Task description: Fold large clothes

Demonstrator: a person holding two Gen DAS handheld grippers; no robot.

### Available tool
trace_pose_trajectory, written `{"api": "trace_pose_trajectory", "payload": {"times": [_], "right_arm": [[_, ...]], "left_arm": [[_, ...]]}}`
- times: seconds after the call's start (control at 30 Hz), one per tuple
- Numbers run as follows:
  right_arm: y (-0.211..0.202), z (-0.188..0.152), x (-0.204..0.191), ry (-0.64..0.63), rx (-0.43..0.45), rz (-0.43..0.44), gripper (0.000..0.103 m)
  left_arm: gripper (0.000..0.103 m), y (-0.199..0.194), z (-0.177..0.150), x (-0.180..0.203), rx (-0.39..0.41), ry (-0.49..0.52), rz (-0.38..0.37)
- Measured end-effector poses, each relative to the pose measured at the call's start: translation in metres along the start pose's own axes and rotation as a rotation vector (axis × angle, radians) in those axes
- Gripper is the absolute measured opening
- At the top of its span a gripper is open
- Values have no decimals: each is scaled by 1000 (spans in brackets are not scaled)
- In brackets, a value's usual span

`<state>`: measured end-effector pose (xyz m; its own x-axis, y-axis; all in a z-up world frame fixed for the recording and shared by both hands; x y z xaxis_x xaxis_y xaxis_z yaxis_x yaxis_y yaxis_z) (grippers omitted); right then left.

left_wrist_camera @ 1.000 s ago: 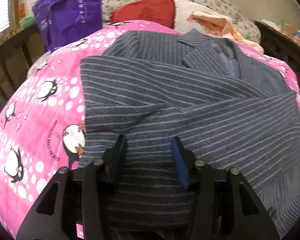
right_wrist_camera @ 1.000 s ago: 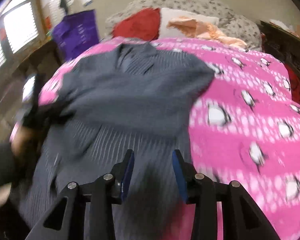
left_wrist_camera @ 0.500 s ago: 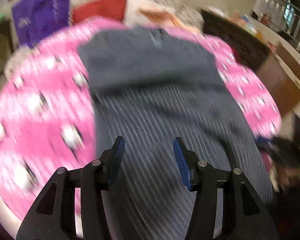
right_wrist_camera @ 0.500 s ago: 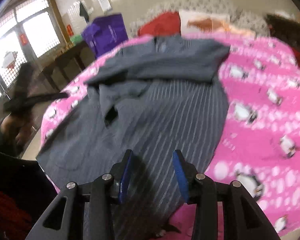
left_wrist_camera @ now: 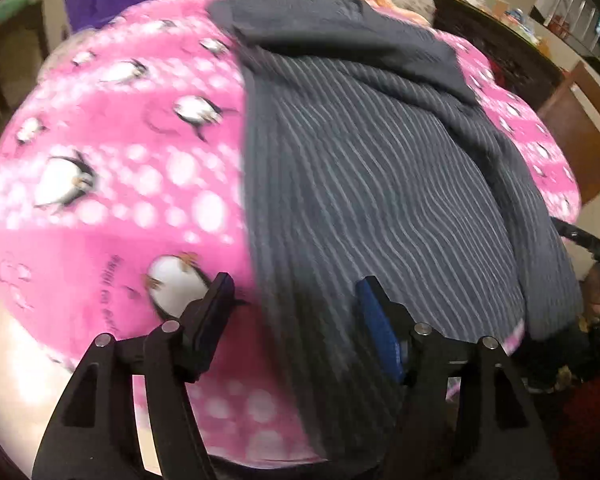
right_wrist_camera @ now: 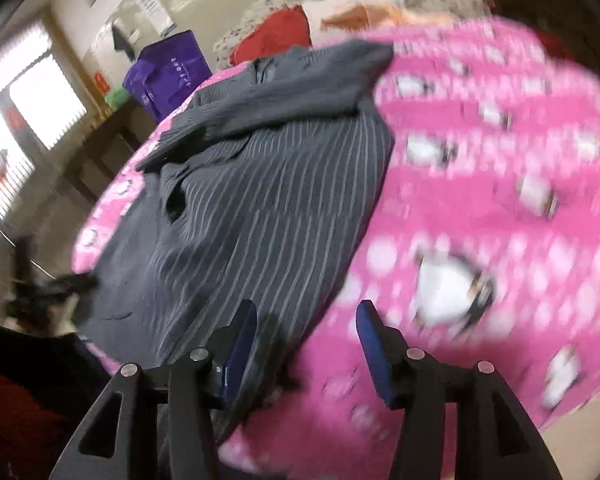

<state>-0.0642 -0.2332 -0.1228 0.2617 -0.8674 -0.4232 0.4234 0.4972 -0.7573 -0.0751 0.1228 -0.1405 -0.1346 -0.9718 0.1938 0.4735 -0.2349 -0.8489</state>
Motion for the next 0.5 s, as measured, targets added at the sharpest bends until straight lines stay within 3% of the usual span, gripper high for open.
{"api": "trace_pose_trajectory", "payload": {"times": [0.1,0.2,0.27,0.3,0.33,0.4,0.43,0.5], "right_arm": [[0,-4,-6,27,12,70,66],[2,-3,-11,30,6,124,67],[4,0,-15,45,7,179,67],[5,0,-18,50,1,210,67],[7,-1,-21,46,-10,238,66],[9,-2,-18,22,-8,206,63],[13,0,-12,40,-7,176,54],[13,5,-3,113,14,209,47]], "left_arm": [[72,2,5,8,-4,-1,-101],[71,5,10,12,-6,-41,-184],[55,5,14,8,2,-69,-191],[32,4,14,6,3,-78,-171],[15,4,14,0,-7,-89,-140],[14,3,15,-4,-8,-94,-137],[14,2,14,-5,-5,-93,-133],[15,5,12,-5,-11,-85,-125]]}}
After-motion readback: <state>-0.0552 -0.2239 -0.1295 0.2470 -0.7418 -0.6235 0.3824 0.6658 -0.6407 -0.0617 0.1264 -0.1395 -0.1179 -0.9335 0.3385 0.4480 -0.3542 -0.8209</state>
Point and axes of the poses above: each gripper's, at about its wrist camera, not at the fingertips, and y roughly the way its jaws point, x to its right, z to its top, the point moved 7 cm from there along y, roughly the way its jaws point, and after that the axes turned 1 degree about y, right-handed, at the moved point
